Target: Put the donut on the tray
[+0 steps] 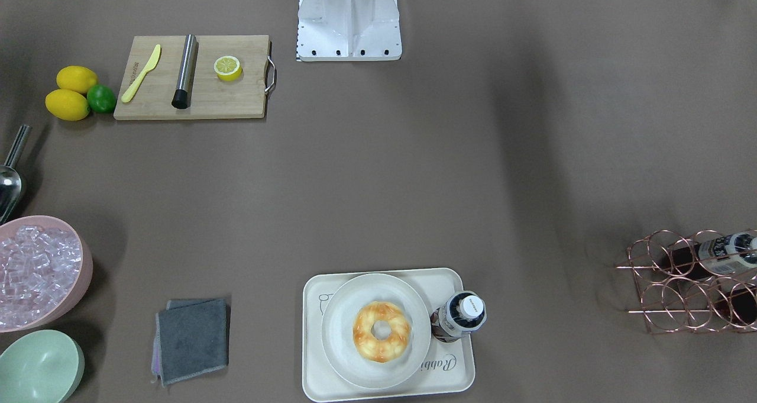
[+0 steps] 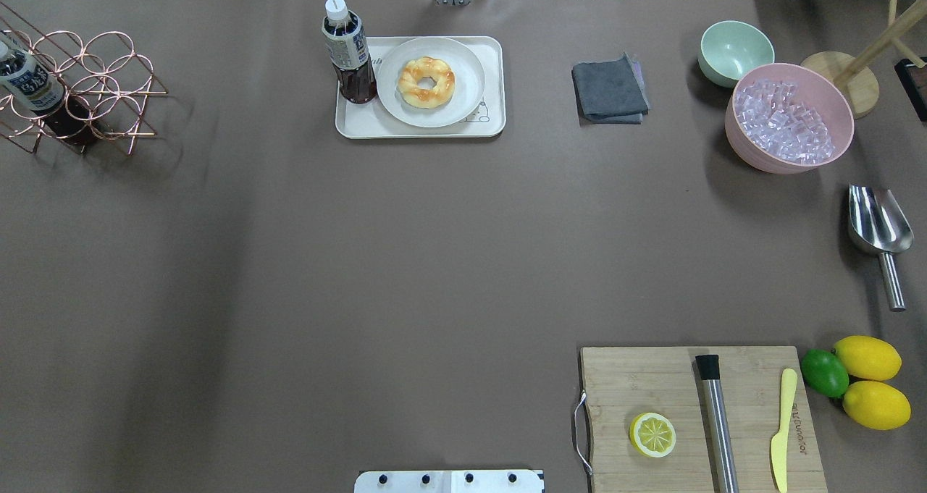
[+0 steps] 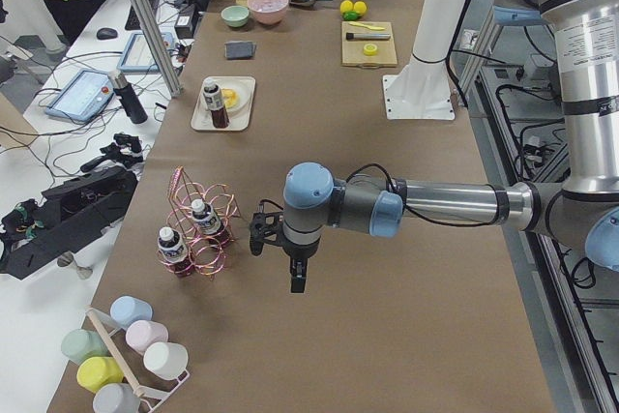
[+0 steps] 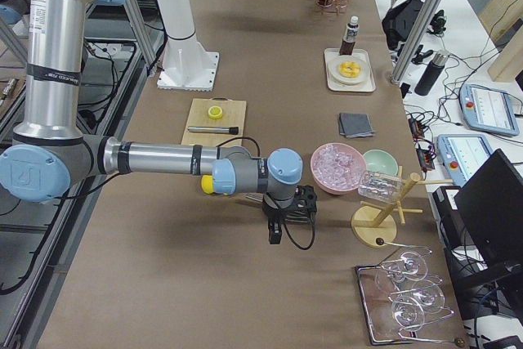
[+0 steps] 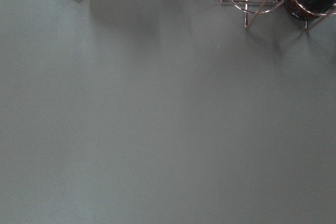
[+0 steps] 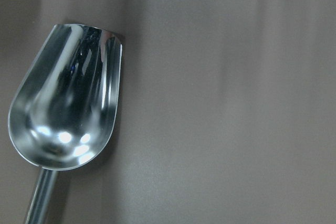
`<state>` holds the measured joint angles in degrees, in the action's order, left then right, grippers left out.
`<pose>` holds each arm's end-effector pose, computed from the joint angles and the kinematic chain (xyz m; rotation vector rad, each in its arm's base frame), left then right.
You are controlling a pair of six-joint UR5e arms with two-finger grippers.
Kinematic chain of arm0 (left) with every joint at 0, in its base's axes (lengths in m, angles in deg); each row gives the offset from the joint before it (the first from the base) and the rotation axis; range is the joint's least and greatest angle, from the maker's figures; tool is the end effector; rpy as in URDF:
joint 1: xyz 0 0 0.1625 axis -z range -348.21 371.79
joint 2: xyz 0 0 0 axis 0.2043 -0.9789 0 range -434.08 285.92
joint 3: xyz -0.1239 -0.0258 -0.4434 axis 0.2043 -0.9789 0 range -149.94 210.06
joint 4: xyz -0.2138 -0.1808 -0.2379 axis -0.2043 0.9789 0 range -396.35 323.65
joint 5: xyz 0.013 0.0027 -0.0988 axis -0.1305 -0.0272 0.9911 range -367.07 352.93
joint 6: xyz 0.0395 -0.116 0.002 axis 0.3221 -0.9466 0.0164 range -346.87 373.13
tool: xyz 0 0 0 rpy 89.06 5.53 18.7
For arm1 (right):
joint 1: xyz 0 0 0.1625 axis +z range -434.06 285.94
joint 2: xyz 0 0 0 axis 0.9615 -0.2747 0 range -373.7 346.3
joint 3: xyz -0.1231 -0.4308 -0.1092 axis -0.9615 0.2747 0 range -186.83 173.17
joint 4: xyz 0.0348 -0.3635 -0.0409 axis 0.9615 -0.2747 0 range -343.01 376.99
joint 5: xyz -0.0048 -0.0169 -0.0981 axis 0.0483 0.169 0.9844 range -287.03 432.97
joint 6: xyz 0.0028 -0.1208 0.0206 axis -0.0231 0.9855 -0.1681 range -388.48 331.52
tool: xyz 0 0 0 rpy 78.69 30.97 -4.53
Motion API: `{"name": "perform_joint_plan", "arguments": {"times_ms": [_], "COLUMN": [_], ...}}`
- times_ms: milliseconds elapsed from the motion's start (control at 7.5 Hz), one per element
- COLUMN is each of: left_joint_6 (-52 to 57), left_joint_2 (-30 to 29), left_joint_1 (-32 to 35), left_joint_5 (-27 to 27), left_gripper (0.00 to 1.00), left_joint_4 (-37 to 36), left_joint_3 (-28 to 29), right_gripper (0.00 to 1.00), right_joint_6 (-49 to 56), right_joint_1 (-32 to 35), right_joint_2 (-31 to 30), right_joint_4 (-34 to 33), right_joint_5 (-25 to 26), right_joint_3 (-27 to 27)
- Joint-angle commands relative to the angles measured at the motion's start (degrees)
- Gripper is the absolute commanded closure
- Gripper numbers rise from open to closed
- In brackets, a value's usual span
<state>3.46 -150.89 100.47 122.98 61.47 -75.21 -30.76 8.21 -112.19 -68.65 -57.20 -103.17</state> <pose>-0.0463 -0.3525 0.6742 0.0984 0.7099 -0.0792 0.0030 -0.3811 0.7213 -0.0246 -0.7018 -0.1047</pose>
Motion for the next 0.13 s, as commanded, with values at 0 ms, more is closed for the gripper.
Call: {"name": "perform_joint_plan", "arguments": {"times_ms": [0], "left_joint_6": [0.0], "left_joint_2": [0.0], "left_joint_1": [0.0], "left_joint_5": [-0.1], "left_gripper": [0.02], "left_joint_4": [0.0], "left_joint_3": [0.0], "right_gripper": [0.00], "right_joint_6": [0.0], "right_joint_1": [0.0], "right_joint_2": [0.1], "right_joint_4": [0.0], "right_joint_5": [0.0], "right_joint_3": [0.0]}}
